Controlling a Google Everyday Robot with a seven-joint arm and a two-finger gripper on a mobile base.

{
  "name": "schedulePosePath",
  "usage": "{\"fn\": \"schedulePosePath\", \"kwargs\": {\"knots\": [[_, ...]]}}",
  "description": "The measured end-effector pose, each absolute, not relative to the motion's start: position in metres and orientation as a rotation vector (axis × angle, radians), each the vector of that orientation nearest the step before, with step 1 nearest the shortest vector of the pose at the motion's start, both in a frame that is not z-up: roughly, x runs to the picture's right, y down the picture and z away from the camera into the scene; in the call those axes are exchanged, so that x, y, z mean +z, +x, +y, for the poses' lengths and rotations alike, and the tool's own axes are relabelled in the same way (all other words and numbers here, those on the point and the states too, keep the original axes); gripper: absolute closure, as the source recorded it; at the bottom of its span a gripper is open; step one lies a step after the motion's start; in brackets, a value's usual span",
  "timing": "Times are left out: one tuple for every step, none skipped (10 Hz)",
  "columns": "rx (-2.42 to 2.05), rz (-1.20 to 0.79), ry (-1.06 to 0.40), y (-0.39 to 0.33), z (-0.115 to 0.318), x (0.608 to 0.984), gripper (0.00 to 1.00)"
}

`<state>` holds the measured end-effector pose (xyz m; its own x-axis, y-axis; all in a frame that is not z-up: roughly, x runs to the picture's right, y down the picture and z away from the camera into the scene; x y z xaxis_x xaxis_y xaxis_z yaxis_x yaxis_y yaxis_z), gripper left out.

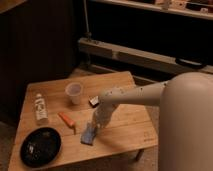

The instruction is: Wipe the white sponge on the table

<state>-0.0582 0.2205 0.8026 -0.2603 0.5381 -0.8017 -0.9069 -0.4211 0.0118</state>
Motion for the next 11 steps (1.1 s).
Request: {"fn": "schedulePosePath", "kwargs": {"knots": [[1.842, 0.610, -0.917, -0.058, 0.222, 0.803, 0.60], [1.841, 0.621, -0.917, -0.058, 0.223, 0.802, 0.60], [1.842, 0.631, -0.917, -0.057, 0.225, 0.802, 0.60], [1.839, 0.635, -0.917, -0.057, 0.225, 0.801, 0.57], [1.830, 0.632, -0.914, -0.058, 0.224, 0.798, 0.48], [1.818, 0.615, -0.905, -0.061, 0.217, 0.790, 0.34], [1.812, 0.603, -0.897, -0.062, 0.211, 0.782, 0.27], [1.810, 0.590, -0.887, -0.064, 0.203, 0.774, 0.21], [1.804, 0.571, -0.874, -0.067, 0.192, 0.762, 0.20], [1.803, 0.562, -0.871, -0.069, 0.188, 0.759, 0.20], [1.795, 0.554, -0.870, -0.071, 0.187, 0.759, 0.20]]}}
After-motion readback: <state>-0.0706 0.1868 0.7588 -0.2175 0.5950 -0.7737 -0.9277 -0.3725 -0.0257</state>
